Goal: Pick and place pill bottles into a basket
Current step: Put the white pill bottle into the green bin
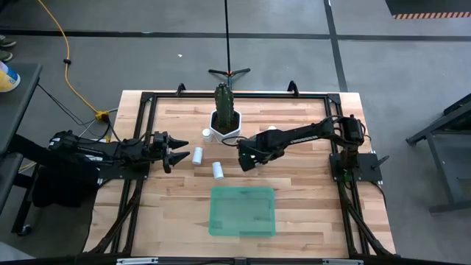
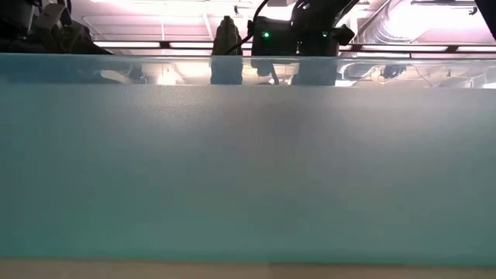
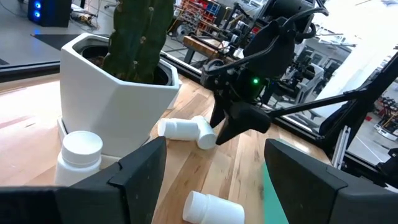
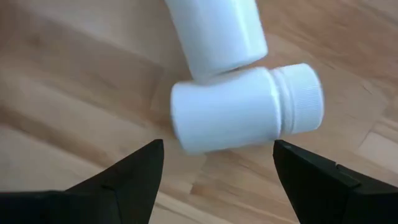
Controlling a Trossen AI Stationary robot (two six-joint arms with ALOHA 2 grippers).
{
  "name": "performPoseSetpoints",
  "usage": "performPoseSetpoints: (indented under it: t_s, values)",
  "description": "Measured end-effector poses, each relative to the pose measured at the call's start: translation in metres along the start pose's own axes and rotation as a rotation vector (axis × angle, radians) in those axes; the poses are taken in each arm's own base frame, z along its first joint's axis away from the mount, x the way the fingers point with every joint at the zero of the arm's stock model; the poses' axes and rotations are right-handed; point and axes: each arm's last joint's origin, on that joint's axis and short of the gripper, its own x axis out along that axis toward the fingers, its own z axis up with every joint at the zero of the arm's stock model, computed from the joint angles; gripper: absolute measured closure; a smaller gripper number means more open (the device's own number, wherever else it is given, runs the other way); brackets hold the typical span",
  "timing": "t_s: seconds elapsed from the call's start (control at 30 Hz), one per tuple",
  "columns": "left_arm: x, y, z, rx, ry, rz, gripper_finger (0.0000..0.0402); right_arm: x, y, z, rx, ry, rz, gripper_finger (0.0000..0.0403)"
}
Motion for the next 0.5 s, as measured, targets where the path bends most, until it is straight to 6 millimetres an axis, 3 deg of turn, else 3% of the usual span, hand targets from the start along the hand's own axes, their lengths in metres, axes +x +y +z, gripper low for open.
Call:
performPoseSetpoints:
  t_s: [0.5]
  values:
    - [0.0,-0.0005,-0.0003,0.0,0.009,-0.018,0.0096,-0.0003,-0.0041,-0.0012,-0.595,0.136,0.072,0.011]
